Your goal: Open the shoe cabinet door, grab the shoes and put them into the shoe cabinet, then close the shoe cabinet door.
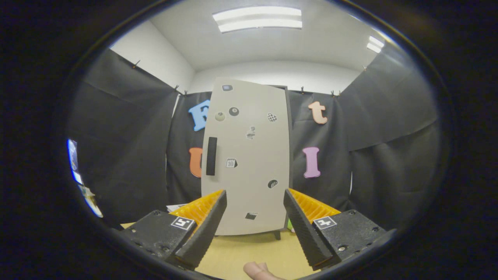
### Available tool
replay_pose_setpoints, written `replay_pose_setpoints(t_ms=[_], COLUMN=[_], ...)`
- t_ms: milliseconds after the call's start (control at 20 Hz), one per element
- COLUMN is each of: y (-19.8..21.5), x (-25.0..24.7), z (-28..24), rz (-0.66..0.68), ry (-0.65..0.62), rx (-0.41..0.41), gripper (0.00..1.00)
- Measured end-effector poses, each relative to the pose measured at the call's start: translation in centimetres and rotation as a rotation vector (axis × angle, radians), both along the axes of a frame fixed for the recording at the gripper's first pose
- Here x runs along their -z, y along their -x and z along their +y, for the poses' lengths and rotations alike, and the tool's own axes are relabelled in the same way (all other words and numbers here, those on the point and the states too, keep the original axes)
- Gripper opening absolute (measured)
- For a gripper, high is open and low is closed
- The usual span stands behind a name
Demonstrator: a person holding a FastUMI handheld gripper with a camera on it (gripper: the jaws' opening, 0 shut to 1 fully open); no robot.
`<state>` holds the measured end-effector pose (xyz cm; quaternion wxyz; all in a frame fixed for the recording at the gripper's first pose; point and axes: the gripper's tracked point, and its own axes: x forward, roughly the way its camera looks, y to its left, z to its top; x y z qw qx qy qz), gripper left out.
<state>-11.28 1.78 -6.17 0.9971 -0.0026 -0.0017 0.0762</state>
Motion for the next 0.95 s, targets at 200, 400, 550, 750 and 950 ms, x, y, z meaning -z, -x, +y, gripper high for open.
replay_pose_setpoints(t_ms=[200, 400, 550, 750, 950], y=[0.1, 0.7, 1.2, 1.3, 1.1], x=[0.1, -1.4, -2.1, -1.9, -1.5], z=[-3.7, -7.0, -8.2, -7.8, -7.4], rz=[0.007, -0.019, -0.04, -0.04, -0.029], ry=[-0.012, -0.057, -0.061, -0.062, -0.066], rx=[0.049, 0.1, 0.12, 0.102, 0.094], gripper=[0.96, 0.96, 0.96, 0.96, 0.96])
